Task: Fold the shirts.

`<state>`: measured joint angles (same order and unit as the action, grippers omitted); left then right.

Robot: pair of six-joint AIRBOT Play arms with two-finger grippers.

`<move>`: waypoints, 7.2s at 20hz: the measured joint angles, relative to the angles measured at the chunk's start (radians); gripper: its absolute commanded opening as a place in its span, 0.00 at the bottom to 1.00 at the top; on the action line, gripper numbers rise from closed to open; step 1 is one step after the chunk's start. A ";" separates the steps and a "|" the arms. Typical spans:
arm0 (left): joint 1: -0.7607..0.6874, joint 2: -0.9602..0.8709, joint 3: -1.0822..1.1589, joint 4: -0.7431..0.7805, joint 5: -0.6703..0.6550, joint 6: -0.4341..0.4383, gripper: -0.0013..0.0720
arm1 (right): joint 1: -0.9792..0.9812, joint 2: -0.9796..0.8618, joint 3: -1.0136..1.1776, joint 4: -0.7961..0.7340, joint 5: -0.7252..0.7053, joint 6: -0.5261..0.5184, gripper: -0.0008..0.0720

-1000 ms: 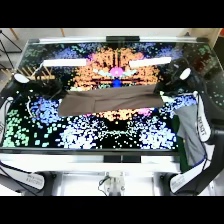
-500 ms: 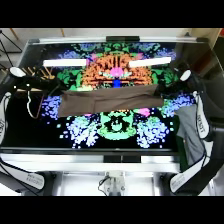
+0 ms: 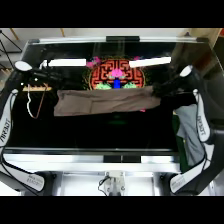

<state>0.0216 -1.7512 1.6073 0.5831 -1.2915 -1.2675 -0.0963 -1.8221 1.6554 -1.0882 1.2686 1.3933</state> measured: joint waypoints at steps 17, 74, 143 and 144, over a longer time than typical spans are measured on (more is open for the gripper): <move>-0.670 -0.141 -0.167 -0.309 0.528 0.005 0.06 | 0.036 0.676 0.006 0.097 0.352 0.246 0.12; 0.240 0.632 -0.174 0.397 0.164 -0.208 0.06 | 0.091 0.343 -0.432 0.316 -0.112 -0.035 0.12; -0.376 0.502 -0.308 0.940 -0.057 -0.420 1.00 | 0.140 0.593 -0.306 -0.380 0.315 0.260 0.90; -0.376 0.502 -0.309 0.940 -0.056 -0.420 1.00 | 0.141 0.593 -0.306 -0.380 0.317 0.260 0.90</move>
<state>-0.3542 -1.2495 1.2987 1.5227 -1.3479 -1.6871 0.0444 -1.2293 1.3491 -1.4681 1.5852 1.6535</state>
